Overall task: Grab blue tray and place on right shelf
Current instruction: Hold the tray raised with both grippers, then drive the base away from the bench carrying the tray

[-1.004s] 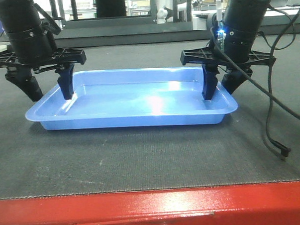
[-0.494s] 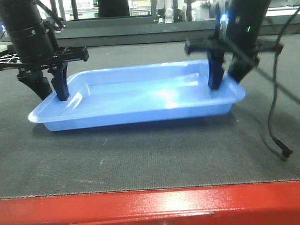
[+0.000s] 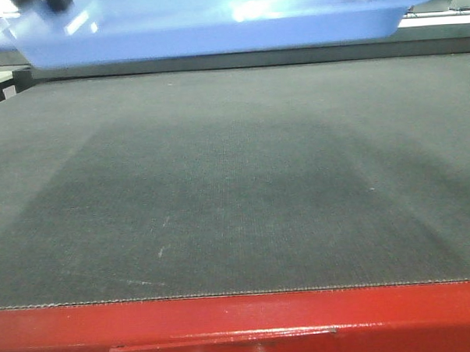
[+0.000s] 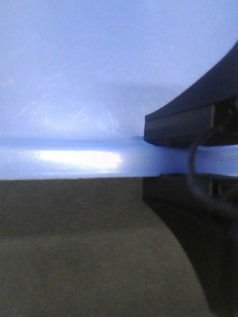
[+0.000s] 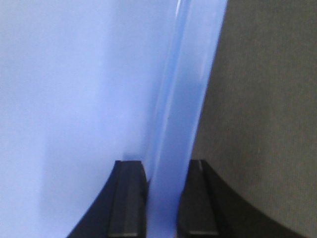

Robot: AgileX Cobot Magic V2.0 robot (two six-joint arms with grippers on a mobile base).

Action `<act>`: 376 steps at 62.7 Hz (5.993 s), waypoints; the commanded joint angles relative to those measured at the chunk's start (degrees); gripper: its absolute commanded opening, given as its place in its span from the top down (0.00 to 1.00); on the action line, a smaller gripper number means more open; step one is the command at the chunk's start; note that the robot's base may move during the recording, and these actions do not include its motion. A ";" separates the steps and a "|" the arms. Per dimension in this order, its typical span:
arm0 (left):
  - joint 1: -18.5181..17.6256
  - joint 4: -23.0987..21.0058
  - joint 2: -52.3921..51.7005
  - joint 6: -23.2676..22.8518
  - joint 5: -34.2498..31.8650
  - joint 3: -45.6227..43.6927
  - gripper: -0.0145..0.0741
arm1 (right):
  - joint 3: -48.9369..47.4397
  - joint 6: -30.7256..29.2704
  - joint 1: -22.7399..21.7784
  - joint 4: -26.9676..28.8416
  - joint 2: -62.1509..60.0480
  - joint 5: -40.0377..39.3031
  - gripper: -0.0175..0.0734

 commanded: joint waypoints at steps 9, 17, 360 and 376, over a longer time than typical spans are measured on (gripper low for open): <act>-3.46 4.89 -8.33 0.79 4.13 -1.71 0.88 | 0.82 -1.35 -0.41 -3.30 -5.99 0.55 0.74; -3.88 4.90 -8.78 0.79 7.29 -1.71 0.88 | 1.07 -1.35 -0.41 -3.30 -6.80 1.70 0.74; -3.88 -0.11 -7.90 0.79 8.94 -1.13 0.89 | 1.07 -1.35 -0.41 -3.24 -8.13 4.82 0.75; -3.88 -0.86 -7.90 0.79 8.94 -1.13 0.89 | 1.07 -1.35 -0.41 -3.24 -8.13 4.82 0.75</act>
